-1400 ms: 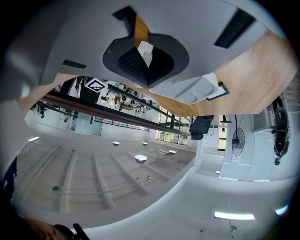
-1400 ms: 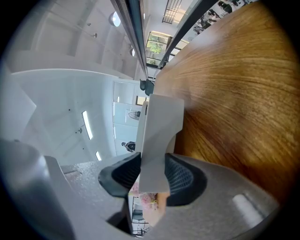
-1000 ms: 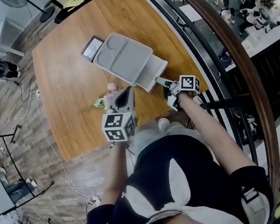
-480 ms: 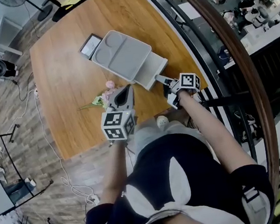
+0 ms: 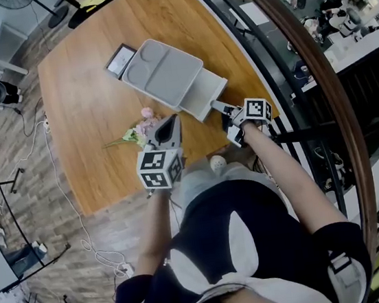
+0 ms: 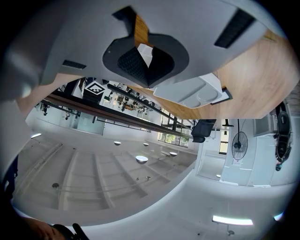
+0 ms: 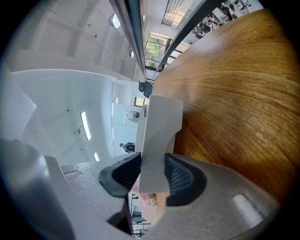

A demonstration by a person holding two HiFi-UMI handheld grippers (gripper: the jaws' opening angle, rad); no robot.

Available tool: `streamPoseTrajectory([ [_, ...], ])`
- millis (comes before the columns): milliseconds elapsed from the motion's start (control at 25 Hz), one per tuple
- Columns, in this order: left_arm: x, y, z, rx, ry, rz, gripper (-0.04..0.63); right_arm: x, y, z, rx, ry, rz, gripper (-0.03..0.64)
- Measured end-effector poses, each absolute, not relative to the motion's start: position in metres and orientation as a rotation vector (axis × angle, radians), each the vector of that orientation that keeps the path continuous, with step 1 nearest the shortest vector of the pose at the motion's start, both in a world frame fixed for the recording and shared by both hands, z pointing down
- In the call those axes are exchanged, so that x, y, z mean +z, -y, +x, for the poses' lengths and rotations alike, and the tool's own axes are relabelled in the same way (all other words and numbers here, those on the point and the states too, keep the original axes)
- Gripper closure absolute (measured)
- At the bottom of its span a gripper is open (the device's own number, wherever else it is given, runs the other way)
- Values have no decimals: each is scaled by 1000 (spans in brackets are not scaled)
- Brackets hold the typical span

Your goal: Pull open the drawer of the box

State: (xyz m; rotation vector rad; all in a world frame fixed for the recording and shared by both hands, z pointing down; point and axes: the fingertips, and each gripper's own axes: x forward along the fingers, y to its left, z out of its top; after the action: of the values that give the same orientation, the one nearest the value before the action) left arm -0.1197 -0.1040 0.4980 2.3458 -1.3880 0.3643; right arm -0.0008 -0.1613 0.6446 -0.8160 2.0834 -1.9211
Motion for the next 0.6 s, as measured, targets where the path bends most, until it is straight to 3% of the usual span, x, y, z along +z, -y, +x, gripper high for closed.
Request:
streamPoseTrajectory([
  [600,494,101,-119,351,1381,2354,578,640,155,7,-1915,-2062,-842,469],
])
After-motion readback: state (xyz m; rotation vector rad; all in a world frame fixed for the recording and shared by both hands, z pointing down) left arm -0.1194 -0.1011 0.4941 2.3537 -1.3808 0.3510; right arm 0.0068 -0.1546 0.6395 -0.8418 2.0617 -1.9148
